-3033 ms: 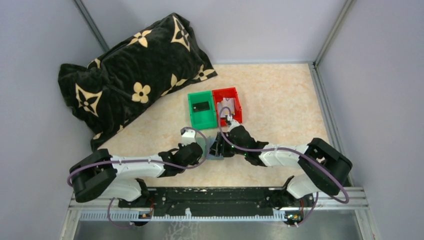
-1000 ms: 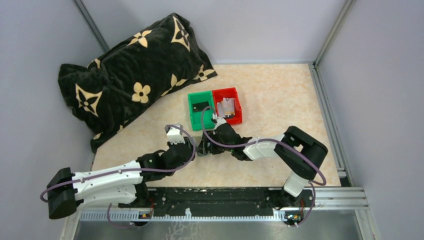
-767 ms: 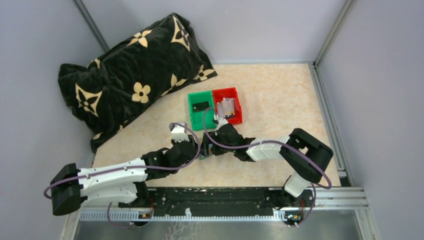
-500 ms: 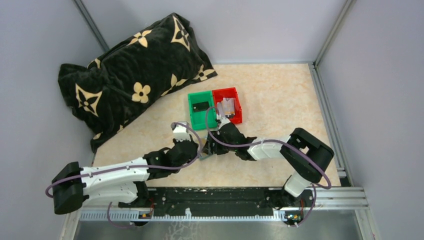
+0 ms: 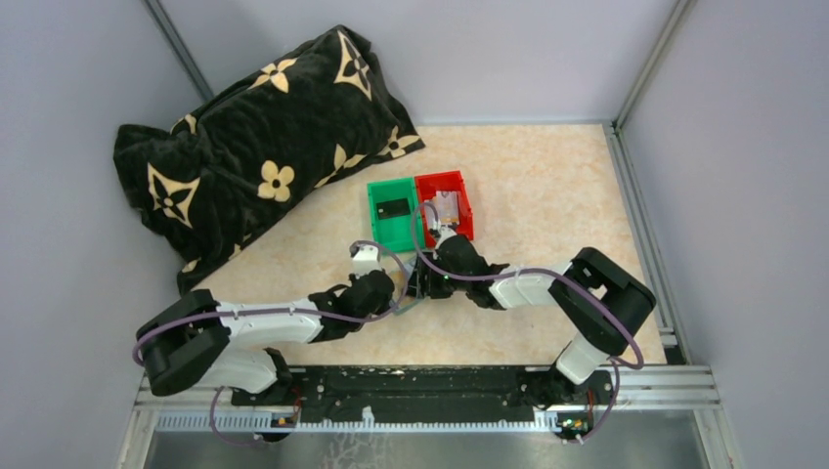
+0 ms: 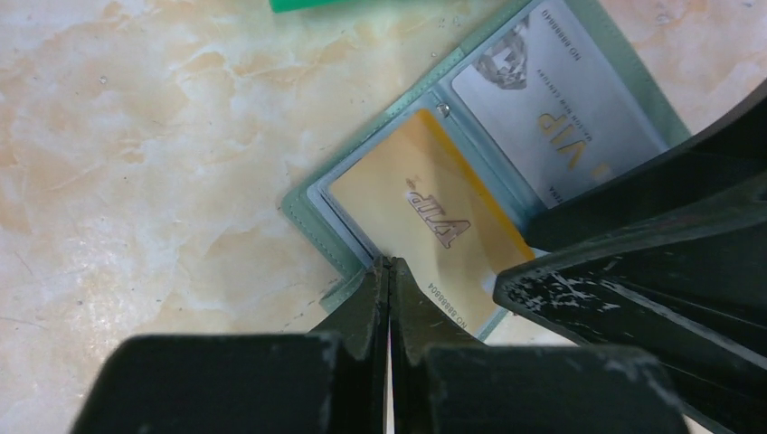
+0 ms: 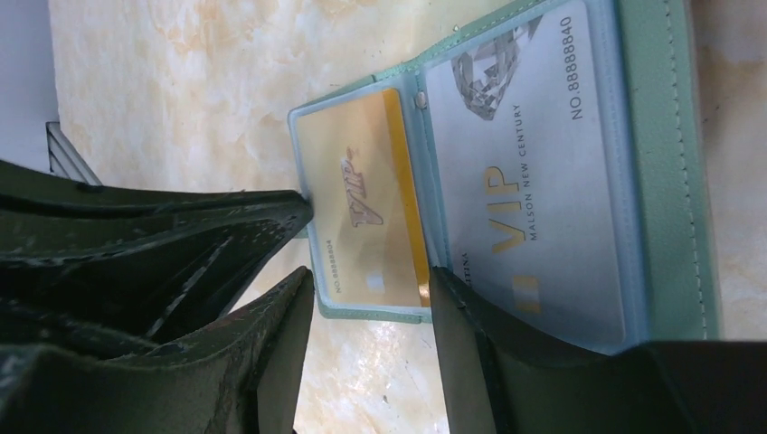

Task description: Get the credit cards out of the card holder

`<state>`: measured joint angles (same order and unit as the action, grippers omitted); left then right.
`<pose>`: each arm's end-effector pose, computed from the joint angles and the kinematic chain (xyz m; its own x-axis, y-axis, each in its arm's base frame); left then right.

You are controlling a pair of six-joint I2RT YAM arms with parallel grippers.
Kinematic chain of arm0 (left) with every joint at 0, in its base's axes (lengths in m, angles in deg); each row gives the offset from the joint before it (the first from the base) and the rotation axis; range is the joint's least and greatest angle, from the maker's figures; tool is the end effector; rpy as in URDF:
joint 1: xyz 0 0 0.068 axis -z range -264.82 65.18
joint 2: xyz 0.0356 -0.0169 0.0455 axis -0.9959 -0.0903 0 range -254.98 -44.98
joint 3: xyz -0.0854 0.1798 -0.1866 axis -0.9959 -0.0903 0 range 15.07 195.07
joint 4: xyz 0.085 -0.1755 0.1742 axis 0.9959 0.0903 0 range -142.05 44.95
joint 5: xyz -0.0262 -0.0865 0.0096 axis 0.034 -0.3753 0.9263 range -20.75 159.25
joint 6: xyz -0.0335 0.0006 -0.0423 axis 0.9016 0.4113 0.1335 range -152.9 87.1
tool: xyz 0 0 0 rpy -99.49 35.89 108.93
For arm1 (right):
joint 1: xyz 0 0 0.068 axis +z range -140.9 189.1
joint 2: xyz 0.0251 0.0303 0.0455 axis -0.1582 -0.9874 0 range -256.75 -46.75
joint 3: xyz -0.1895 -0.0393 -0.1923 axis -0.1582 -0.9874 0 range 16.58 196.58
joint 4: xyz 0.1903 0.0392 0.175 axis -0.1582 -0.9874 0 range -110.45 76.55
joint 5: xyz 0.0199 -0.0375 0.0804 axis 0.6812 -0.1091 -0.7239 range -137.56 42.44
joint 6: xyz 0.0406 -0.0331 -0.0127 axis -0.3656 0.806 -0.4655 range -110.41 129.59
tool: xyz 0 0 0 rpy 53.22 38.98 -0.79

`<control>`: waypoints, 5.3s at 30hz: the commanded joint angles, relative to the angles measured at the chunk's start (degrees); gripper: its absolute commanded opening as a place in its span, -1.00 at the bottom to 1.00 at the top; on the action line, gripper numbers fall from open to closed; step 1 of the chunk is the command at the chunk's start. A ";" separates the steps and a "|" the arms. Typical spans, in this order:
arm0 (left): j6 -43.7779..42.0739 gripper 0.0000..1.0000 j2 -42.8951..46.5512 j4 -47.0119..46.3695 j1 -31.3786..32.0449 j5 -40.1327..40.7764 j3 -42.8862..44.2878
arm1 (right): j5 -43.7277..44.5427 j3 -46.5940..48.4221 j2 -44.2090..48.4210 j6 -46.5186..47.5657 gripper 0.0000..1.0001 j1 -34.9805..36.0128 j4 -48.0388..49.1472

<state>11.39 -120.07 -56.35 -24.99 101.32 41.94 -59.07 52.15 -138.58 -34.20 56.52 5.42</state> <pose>0.1345 -0.1938 0.1536 -0.6268 -0.0992 -0.7728 0.1432 0.9603 -0.2394 0.1984 0.2264 0.1409 -0.8701 0.0553 -0.4898 -0.3140 0.7039 0.6372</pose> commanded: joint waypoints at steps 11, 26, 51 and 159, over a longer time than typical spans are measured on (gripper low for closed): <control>-3.67 -1.00 -8.84 -13.61 -9.14 -11.80 -5.67 | -7.45 -2.35 -2.18 -0.85 0.04 -2.73 8.14; -3.44 -1.00 -12.03 -10.28 -9.34 -16.57 -2.78 | -14.76 -5.21 -7.21 -8.68 0.01 -6.68 25.82; -3.11 -1.00 -6.47 -8.95 -8.90 -16.14 -6.24 | -2.72 -0.55 -1.31 0.21 0.01 -5.23 4.07; 0.58 -1.00 19.02 11.68 -5.53 -9.48 -6.37 | -8.36 -2.85 -10.30 -5.58 -0.12 -1.72 26.83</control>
<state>10.25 -102.82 -47.21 -30.80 91.51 36.67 -67.09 47.01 -148.11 -42.27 54.27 32.48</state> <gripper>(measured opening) 0.006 0.445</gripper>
